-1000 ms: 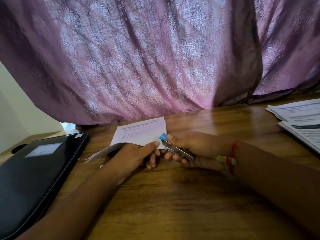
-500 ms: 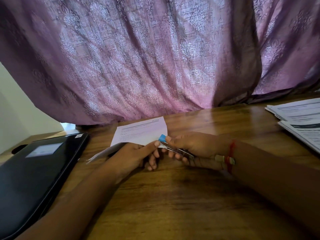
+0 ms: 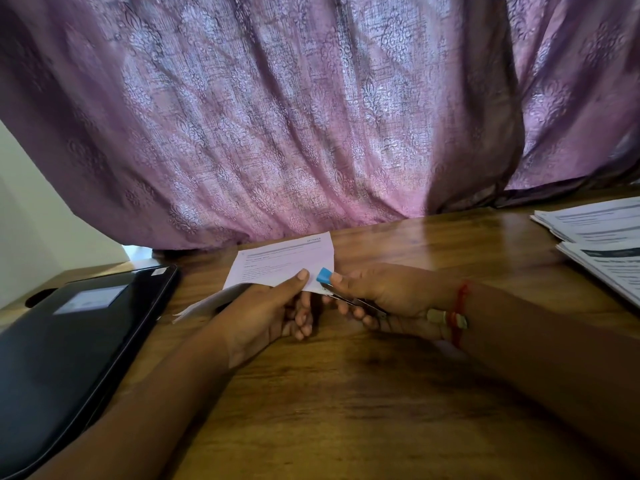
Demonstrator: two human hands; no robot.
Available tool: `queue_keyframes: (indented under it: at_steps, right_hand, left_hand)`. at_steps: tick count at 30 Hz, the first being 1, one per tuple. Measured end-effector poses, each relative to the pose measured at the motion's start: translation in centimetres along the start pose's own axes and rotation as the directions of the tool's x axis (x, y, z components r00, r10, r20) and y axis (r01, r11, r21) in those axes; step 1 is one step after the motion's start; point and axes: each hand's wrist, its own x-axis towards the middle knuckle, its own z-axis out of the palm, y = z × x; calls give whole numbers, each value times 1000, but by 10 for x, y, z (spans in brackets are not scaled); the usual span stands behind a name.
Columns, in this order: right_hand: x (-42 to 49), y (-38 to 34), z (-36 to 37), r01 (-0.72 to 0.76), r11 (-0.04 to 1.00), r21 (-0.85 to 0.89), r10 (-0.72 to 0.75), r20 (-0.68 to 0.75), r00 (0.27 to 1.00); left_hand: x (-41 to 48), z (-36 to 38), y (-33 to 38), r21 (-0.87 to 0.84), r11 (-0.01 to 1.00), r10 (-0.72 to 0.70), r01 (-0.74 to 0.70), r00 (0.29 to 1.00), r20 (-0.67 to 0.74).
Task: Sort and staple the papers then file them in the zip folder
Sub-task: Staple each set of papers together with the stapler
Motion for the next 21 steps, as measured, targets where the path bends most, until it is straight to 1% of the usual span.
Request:
queue_keyframes:
  at_steps: [6,11,13,15,16,17,18,19,20,21]
  right_hand:
    - [3,2,-1,-7,1000,-26,7,-4,1000]
    - [0,-3,-4,-76,996,40,75,19,997]
    - [-1,-4,-9,-89,996,11,89,13,996]
    - [-3,-7,-15,-74,997,-30,73,-32,997]
    - [-3,-8,-21,-44,995,-88,38,-70,997]
    - [-4,-10,-27,0,975,-221,-27,-122,992]
    - [-4,-11,-34,29,910,-414,-112,-178,978]
    - [-4,-11,-43,23,793,-609,-202,-227,953]
    - [-1,-8,-53,-24,669,-743,-281,-282,917]
    - [0,-5,-64,-88,575,-814,-340,-335,879]
  left_hand:
    - [0,-2,-1,1,1000,-3,3,1000,7]
    - [0,0,-2,-3,1000,28,-28,1000,-13]
    - [0,0,-1,-22,999,26,-26,999,-23]
    - [0,-1,-1,-29,999,20,-21,999,-30]
    - [-1,0,0,-31,999,21,-22,999,-34]
    - [-1,0,-1,-34,999,22,-23,999,-38]
    - [-1,0,-1,-38,999,24,-25,999,-42]
    - [-1,0,-1,-40,999,24,-26,999,-43]
    - [-2,0,-1,-41,999,23,-25,999,-43]
    - [-2,0,0,-41,999,23,-24,999,-41]
